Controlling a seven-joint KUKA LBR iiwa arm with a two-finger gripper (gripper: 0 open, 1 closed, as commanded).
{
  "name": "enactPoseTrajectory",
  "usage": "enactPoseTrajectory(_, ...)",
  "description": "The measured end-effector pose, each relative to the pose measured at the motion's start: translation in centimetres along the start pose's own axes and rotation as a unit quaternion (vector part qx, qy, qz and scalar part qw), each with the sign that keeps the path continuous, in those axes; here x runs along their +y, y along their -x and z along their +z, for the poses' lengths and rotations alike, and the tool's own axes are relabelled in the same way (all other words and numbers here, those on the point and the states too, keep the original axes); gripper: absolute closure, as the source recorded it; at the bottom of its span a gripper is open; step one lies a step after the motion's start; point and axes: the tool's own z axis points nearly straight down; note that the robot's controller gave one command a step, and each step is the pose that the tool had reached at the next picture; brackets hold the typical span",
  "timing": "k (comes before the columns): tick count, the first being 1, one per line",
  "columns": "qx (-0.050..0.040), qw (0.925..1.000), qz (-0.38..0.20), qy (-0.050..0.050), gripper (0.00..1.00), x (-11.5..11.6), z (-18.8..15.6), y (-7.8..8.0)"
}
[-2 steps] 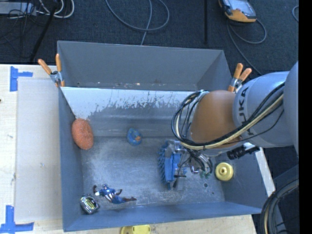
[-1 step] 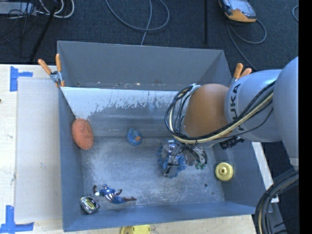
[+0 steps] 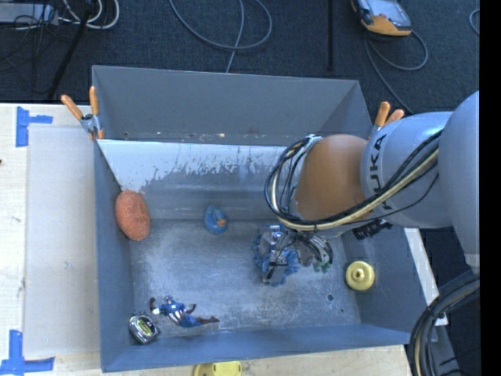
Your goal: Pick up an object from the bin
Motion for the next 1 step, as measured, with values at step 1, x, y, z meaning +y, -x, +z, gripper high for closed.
enactPoseTrajectory(1, 0.0052, 0.9999, -0.013, 0.0, 1.0, -0.82, -19.62, 4.58)
